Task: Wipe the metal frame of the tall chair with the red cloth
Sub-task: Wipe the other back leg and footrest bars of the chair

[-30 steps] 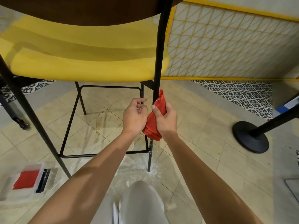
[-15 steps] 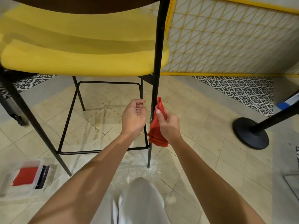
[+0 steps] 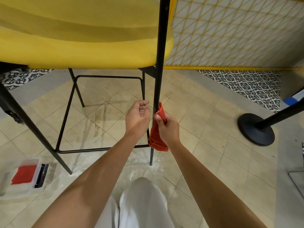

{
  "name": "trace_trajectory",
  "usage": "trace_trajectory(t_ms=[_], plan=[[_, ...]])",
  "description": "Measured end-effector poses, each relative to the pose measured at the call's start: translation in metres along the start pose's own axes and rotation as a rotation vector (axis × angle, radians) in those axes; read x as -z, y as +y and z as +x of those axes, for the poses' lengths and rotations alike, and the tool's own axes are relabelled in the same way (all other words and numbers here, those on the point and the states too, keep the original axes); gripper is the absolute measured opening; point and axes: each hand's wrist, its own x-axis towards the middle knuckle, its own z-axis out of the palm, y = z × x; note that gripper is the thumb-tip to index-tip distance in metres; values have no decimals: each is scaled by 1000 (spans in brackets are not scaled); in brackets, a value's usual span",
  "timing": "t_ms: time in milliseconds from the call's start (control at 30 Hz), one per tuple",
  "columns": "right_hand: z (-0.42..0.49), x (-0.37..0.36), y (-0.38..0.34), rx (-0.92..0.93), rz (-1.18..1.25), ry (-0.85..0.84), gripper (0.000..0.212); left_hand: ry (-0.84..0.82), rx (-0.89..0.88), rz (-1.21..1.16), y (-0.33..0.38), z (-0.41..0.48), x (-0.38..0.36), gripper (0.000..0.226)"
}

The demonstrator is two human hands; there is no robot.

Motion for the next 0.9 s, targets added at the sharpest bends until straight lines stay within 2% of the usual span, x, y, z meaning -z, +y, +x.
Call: trace_trajectory(t_ms=[233,400,500,633,733,900], plan=[[-1,-6,23,-160,-20,-97,23,-19,50,-5,-19,-5,-8,26],[0,0,15,-98,-12,-94,17,-10,67,-17,-24,-2,-8,25],[3,7,-5,-5,55,-38,11,1,70,-18,-21,2,-9,24],[6,12,-29,56,155,63,16,2,106,-52,-22,3,-12,24],[3,5,-34,71,135,168,22,1,142,-93,-23,3,-13,25],[0,-11,-34,59,80,315,21,5,126,-75,-24,0,-5,26]])
